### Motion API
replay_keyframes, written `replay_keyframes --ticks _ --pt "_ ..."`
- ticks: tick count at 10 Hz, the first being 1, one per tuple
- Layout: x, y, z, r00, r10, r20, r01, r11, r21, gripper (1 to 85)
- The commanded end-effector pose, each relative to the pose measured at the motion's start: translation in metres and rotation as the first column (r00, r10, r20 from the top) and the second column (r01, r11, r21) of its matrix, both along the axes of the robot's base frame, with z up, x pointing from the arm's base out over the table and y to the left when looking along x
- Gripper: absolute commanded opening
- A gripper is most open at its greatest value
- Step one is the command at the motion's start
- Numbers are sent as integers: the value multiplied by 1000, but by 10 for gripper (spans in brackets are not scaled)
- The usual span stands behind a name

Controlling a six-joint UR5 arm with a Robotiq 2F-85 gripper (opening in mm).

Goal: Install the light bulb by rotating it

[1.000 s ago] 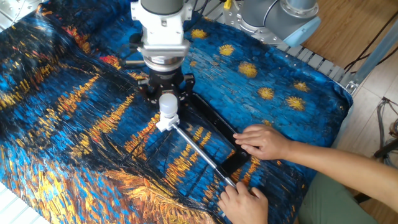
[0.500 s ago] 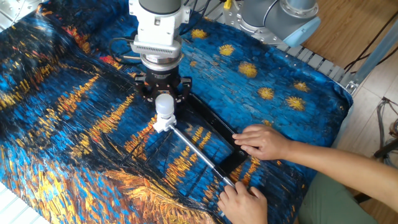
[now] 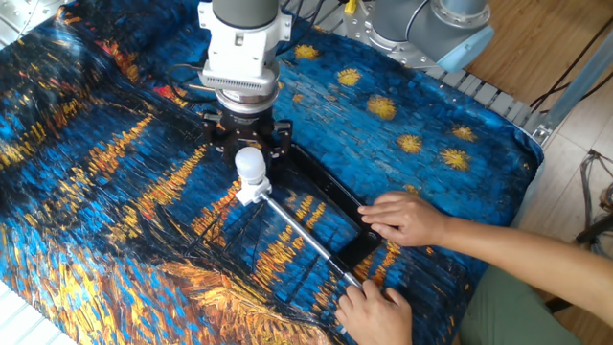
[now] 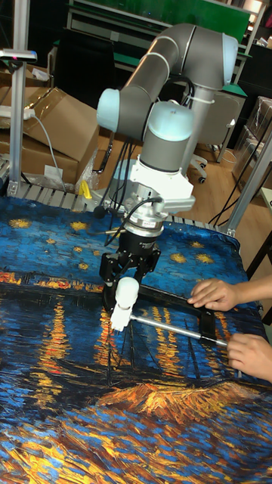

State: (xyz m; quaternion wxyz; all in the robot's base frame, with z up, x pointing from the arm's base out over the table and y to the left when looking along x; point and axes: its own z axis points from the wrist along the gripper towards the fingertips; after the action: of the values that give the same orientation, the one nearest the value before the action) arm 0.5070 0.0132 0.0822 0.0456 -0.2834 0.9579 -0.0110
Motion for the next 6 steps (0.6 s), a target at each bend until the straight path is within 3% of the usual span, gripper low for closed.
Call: replay_keyframes --ticks 1,3,4,6 --pt "-8 7 8 999 29 -29 -29 1000 11 667" --pt "-4 8 12 987 159 -20 -160 987 -7 657" --pt "2 5 14 970 243 -10 -243 969 -42 657" --pt "7 13 18 936 351 3 -350 936 -44 653"
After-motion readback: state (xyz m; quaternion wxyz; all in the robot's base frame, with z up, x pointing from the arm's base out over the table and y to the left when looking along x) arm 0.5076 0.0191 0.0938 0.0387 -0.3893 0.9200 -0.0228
